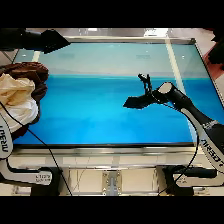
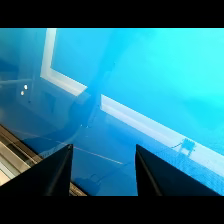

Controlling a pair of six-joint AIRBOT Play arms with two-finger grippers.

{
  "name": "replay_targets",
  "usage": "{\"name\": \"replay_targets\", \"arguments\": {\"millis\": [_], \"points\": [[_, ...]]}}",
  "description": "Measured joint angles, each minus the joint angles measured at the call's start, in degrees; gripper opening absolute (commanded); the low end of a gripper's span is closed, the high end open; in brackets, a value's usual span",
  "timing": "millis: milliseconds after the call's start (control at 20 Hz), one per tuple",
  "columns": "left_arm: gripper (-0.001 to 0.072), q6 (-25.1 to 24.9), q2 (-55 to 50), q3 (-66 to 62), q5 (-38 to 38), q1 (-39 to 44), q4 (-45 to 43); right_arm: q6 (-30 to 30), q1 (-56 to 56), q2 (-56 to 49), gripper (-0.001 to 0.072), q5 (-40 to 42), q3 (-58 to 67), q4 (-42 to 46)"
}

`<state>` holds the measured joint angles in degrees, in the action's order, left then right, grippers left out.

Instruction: Fold the shirts.

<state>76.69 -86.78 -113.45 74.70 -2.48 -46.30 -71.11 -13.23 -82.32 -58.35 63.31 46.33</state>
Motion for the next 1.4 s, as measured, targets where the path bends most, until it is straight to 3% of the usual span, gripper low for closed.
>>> {"name": "replay_targets", "arguments": {"millis": [1000,1400], "points": [[0.0471,0.0,0.0,0.0,0.0,0.0,0.0,0.0,0.0,0.0,0.0445,0.0,0.0,0.0],[0.0471,0.0,0.0,0.0,-1.3,0.0,0.0,0.0,0.0,0.0,0.0445,4.1,0.0,-0.6]]}}
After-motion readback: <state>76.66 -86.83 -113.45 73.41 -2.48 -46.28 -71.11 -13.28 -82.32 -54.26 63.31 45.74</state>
